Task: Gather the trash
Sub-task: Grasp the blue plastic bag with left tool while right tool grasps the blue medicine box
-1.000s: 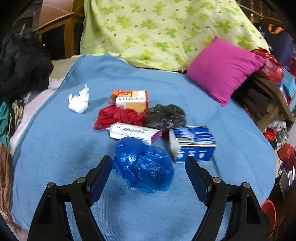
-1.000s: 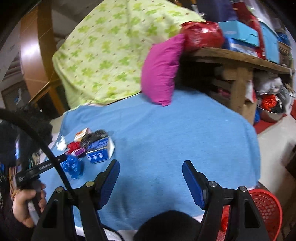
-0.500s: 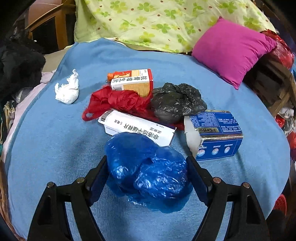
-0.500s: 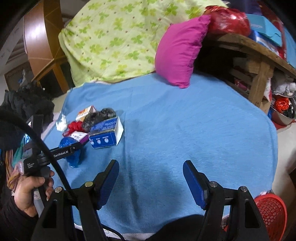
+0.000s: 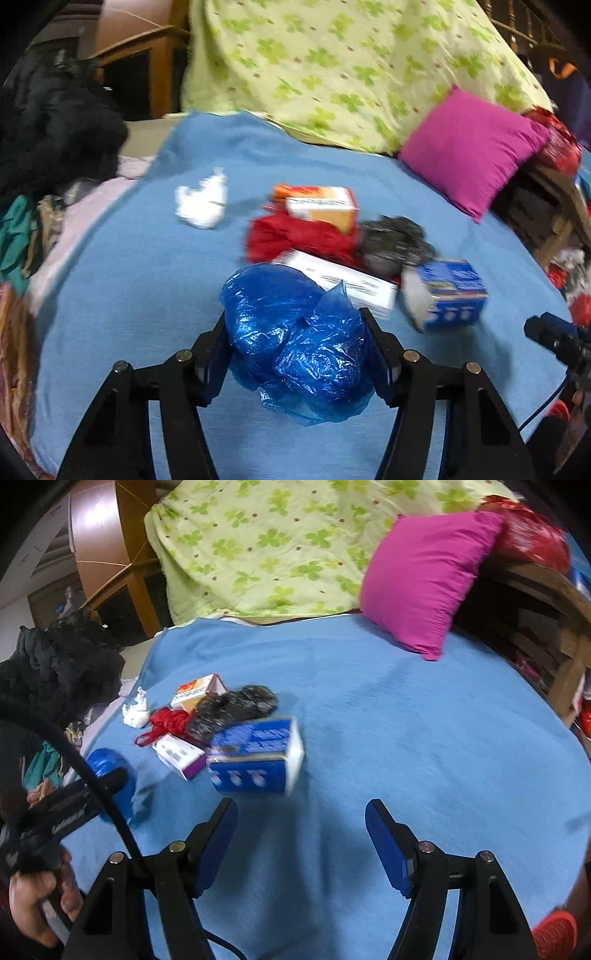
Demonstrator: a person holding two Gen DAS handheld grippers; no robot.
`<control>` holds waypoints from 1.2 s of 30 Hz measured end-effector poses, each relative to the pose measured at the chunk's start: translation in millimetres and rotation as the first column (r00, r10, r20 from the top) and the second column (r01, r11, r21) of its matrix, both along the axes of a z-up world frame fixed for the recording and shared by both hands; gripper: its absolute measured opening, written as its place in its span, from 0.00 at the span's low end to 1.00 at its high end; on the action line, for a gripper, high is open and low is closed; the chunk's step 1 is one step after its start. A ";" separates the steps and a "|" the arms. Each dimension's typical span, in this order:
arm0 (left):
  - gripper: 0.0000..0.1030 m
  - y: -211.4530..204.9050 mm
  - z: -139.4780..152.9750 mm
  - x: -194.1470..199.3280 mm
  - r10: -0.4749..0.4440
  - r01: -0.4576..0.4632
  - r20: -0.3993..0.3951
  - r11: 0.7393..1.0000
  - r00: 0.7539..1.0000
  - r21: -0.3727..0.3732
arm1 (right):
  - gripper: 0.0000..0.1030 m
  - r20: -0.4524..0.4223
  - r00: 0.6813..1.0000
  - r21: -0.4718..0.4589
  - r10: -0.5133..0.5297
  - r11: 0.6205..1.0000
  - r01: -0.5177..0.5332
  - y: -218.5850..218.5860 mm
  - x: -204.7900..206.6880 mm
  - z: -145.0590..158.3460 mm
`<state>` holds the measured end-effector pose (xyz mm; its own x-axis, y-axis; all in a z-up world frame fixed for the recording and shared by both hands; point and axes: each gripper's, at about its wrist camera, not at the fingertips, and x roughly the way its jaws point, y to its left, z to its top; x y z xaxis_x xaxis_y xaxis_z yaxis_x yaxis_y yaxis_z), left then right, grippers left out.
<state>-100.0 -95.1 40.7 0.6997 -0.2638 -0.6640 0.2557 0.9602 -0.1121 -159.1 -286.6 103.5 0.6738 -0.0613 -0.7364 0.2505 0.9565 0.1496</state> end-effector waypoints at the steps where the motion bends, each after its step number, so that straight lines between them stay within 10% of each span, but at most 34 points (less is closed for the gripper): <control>1: 0.63 7.4 -3.2 2.5 0.022 -0.022 -0.002 1.000 1.000 -0.006 | 0.73 0.001 1.000 0.000 0.006 1.000 -0.006 4.0 7.4 -1.0; 18: 0.64 27.3 -19.5 14.4 0.065 -0.070 -0.055 0.994 0.996 -0.086 | 0.84 -0.091 0.995 -0.149 0.036 0.988 -0.049 47.1 89.9 -44.0; 36: 0.63 24.9 -20.9 14.0 0.061 -0.065 -0.055 0.994 0.997 -0.085 | 0.98 -0.107 0.994 -0.082 0.021 0.996 -0.030 44.7 96.2 -49.6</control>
